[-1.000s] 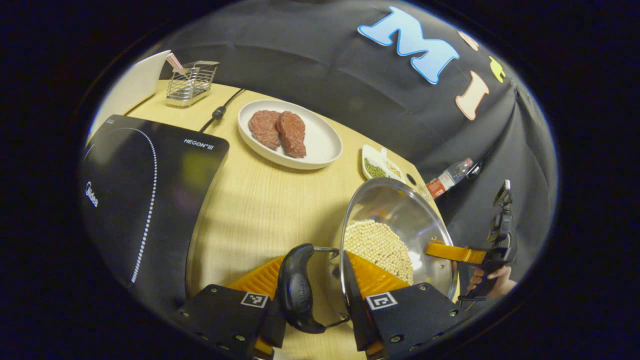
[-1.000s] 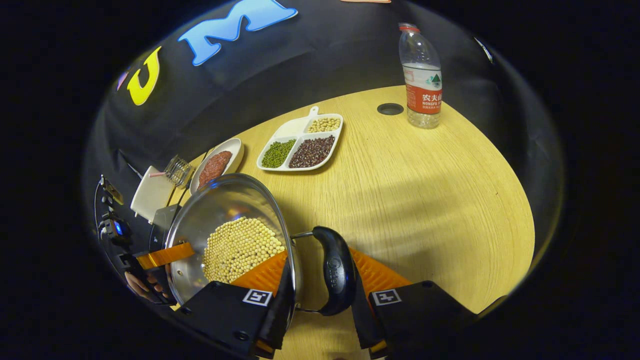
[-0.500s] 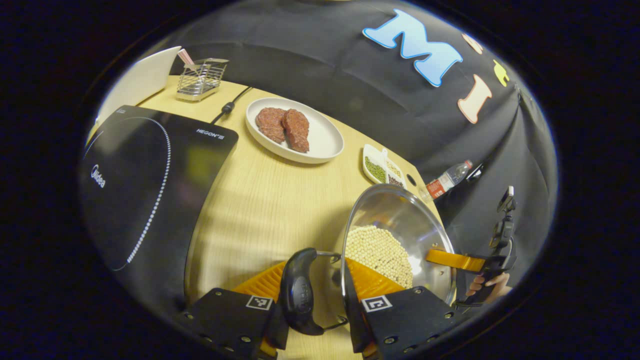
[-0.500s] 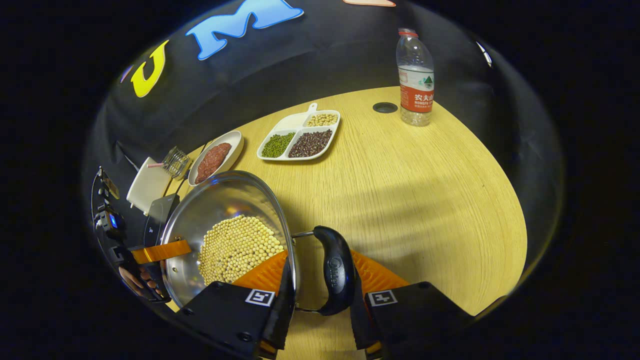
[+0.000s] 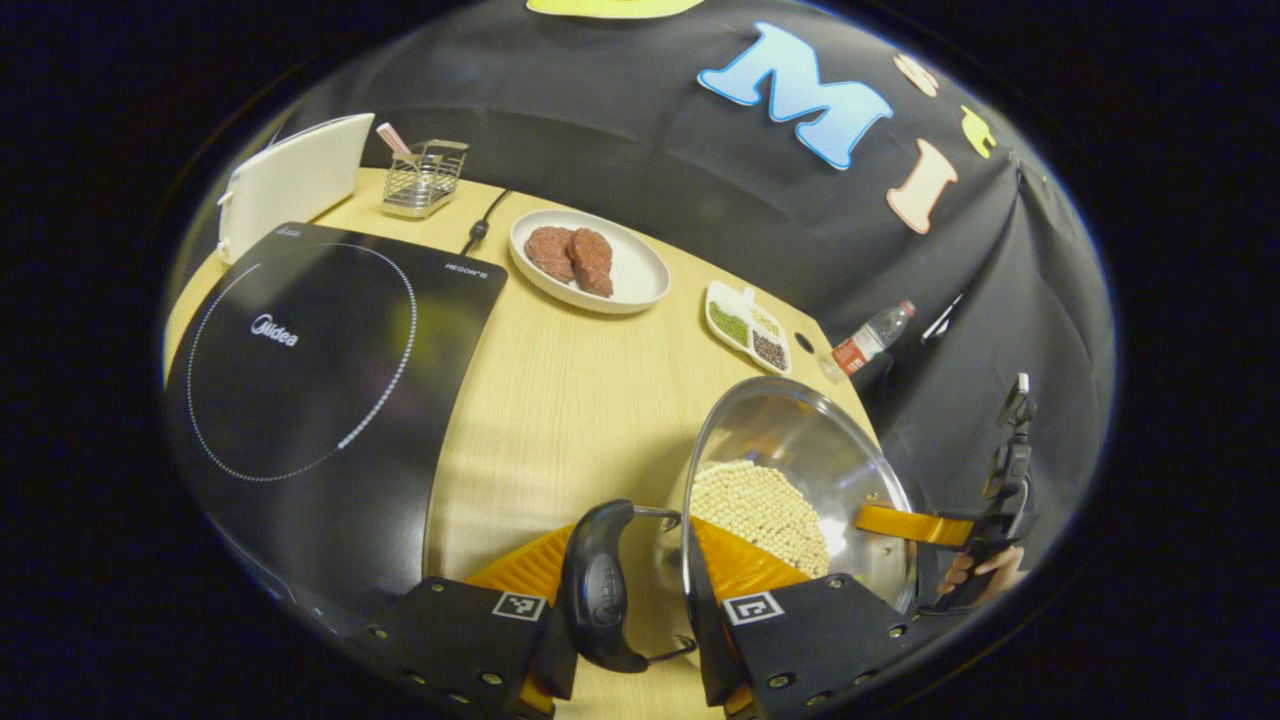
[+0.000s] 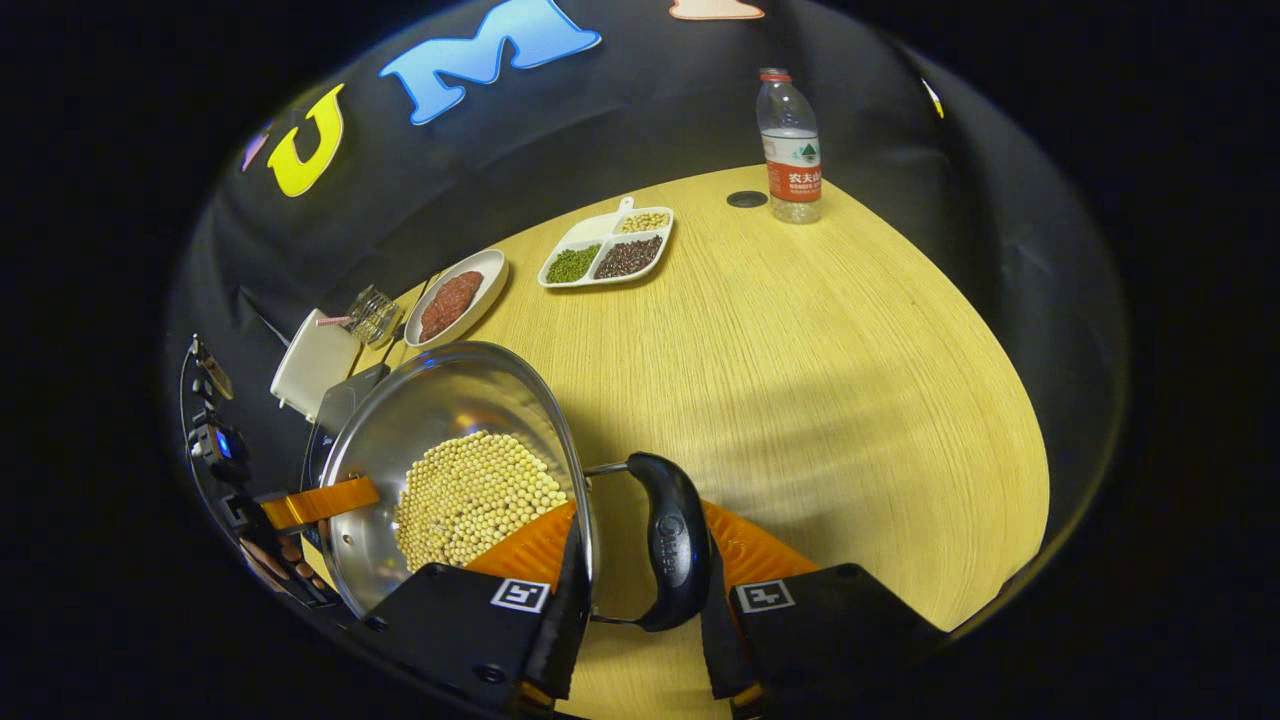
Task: First push the handle of the pot to place it horizontally, then grasp the pot with both hands and set it on the induction cooktop.
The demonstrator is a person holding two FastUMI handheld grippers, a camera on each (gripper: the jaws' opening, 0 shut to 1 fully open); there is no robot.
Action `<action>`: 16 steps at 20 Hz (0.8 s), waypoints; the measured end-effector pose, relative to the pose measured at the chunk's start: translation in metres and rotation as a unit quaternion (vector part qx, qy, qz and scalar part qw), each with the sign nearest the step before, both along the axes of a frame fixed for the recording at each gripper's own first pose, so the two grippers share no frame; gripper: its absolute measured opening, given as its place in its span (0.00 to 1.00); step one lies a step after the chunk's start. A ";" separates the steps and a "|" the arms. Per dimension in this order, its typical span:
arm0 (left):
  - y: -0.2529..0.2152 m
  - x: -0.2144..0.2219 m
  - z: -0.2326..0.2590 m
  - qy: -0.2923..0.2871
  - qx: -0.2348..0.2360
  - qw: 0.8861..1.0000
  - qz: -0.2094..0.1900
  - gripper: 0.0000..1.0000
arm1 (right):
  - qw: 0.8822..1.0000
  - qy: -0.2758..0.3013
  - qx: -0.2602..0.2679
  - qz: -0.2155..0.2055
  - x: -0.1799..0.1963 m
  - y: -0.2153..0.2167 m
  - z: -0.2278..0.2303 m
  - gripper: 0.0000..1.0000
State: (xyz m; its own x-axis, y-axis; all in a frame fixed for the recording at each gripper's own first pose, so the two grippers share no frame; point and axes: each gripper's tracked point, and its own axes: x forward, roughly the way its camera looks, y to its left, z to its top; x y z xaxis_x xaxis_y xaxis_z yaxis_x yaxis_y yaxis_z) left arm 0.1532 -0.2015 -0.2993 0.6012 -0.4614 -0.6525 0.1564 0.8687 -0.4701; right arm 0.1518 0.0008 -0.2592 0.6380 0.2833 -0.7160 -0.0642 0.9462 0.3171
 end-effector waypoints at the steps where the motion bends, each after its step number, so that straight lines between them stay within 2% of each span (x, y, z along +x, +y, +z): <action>1: 0.002 -0.006 0.003 -0.001 0.000 1.000 -0.002 0.53 | 1.000 0.001 0.001 -0.004 -0.009 0.001 0.003 0.53; 2: 0.005 -0.011 0.008 -0.003 0.001 1.000 -0.002 0.49 | 1.000 0.001 0.001 -0.006 -0.016 0.003 0.006 0.53; 3: 0.008 -0.017 0.012 -0.004 0.002 1.000 -0.004 0.53 | 1.000 -0.002 -0.001 -0.007 -0.024 0.004 0.010 0.53; 9: 0.035 -0.044 0.042 -0.015 -0.004 1.000 -0.005 0.53 | 1.000 -0.013 -0.004 -0.005 -0.058 0.023 0.036 0.53; 11: 0.050 -0.048 0.052 -0.021 -0.007 1.000 -0.003 0.53 | 1.000 -0.018 -0.004 -0.004 -0.064 0.036 0.043 0.53; 12: 0.058 -0.048 0.056 -0.024 -0.007 1.000 -0.002 0.46 | 1.000 -0.020 -0.005 -0.002 -0.068 0.042 0.046 0.51; 16: 0.098 -0.048 0.066 -0.030 -0.012 0.999 0.009 0.49 | 1.000 -0.028 -0.007 0.010 -0.067 0.078 0.055 0.53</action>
State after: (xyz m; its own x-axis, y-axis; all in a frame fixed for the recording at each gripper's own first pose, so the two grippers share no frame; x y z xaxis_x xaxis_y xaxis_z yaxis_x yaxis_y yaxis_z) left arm 0.1053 -0.1035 -0.2333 0.6465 -0.4653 -0.6046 0.1699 0.8604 -0.4804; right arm 0.0844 0.0788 -0.2039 0.6711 0.2864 -0.6838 -0.0994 0.9488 0.2998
